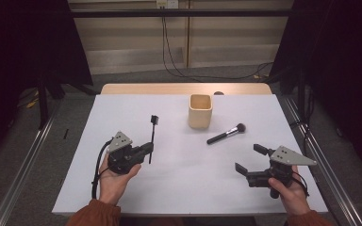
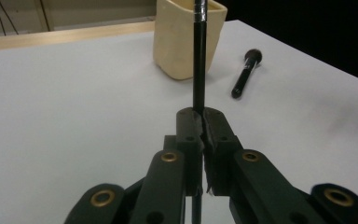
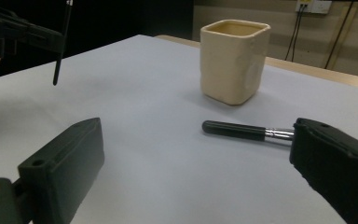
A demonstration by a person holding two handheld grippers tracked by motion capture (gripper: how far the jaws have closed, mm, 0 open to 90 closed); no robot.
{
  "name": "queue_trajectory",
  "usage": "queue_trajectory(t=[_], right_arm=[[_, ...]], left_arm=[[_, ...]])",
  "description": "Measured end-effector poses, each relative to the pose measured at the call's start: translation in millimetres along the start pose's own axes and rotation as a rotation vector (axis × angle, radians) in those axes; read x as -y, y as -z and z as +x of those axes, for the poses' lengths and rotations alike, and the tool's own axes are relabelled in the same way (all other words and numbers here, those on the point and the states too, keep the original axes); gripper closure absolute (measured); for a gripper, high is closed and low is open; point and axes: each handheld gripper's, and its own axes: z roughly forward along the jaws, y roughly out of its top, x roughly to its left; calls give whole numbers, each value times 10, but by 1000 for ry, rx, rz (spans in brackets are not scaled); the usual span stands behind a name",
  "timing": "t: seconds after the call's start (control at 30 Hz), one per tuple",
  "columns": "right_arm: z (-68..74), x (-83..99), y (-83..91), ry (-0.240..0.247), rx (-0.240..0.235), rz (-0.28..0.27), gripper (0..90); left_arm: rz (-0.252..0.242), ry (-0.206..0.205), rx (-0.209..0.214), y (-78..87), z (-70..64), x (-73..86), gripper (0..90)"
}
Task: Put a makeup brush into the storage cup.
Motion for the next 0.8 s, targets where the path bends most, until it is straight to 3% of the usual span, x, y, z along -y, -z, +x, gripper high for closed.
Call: queue_trajectory(t=[0.13,0.23,0.57,0.8], right_arm=[[52,-56,-70,-5,-39,2,21],[86,-120,-115,-37,-88,16,19],[237,-314,-387,14,-173,7,1],[323,-476,-593,34,-215,-1,5]], left_arm=[[-16,5,30,-26,-54,2,861],[-23,5,48,-41,-94,5,861],[-18,5,77,-105,-178,-22,861],[-42,-30,102,-89,-313,-117,861]])
